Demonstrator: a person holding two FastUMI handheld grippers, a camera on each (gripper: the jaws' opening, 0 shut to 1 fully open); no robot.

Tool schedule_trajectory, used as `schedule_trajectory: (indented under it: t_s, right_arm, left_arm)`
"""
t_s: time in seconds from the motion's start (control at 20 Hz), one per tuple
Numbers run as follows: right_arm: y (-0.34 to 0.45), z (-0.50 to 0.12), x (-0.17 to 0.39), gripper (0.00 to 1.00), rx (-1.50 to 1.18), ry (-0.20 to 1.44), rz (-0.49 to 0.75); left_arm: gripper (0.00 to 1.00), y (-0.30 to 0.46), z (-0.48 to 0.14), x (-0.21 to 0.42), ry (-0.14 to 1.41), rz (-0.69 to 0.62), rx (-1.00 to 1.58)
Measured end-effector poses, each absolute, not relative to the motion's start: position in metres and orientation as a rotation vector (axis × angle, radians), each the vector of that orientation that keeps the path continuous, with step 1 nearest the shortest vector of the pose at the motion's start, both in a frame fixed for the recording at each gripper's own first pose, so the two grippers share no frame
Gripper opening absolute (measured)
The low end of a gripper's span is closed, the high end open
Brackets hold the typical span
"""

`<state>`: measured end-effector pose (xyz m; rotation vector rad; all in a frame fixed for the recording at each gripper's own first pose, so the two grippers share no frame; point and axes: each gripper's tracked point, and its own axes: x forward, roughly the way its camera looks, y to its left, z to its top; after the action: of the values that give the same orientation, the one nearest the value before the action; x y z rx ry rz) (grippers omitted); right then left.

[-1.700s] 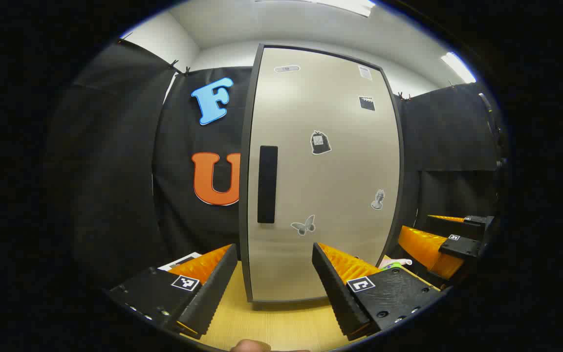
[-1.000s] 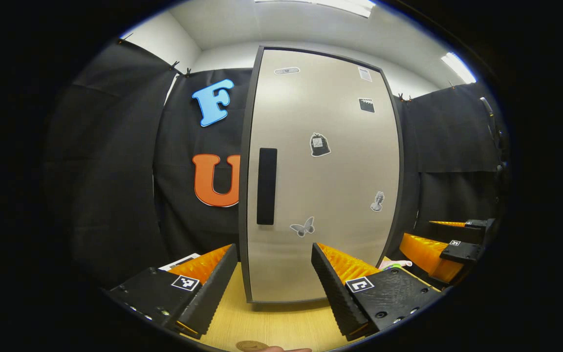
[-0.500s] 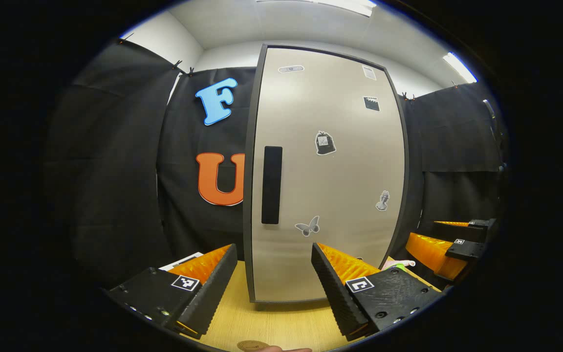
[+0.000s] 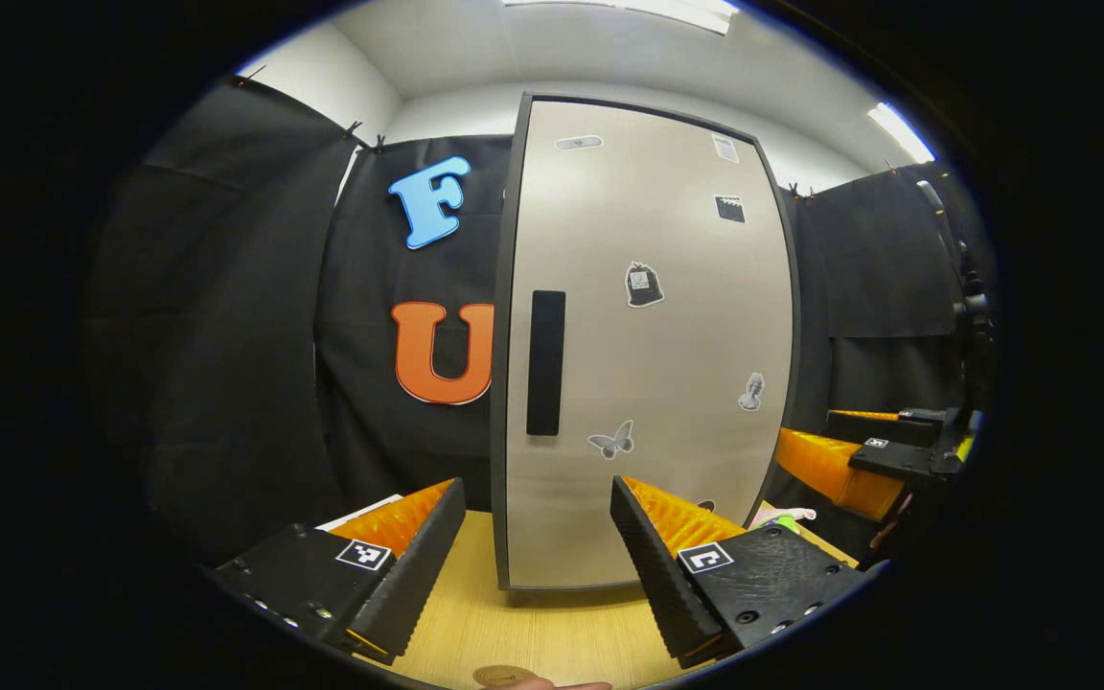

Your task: Open the cabinet door with the right hand, grasp the bottle in the cabinet with the left hand and place it on the coaster, then close the cabinet door with the right hand.

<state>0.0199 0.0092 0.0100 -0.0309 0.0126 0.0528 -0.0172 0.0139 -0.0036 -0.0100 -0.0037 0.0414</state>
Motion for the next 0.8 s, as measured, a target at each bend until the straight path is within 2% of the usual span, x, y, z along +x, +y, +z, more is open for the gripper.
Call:
schedule_trajectory:
  t_s: [0.15, 0.2, 0.25, 0.8]
  right_arm:
    - [0.020, 0.014, 0.027, 0.99, -0.041, 0.005, 0.073]
    - [0.024, 0.015, 0.031, 0.99, -0.044, 0.005, 0.082]
    - [0.028, 0.016, 0.033, 0.99, -0.050, 0.004, 0.091]
    - [0.074, 0.039, 0.073, 0.99, -0.116, -0.031, 0.176]
  left_arm:
    - [0.93, 0.012, -0.013, -0.028, 0.014, 0.029, 0.000]
    - [0.80, 0.011, -0.014, -0.032, 0.015, 0.021, 0.005]
    - [0.93, 0.009, -0.016, -0.037, 0.016, 0.013, 0.003]
    - [0.93, 0.042, -0.026, -0.078, 0.030, 0.066, -0.013]
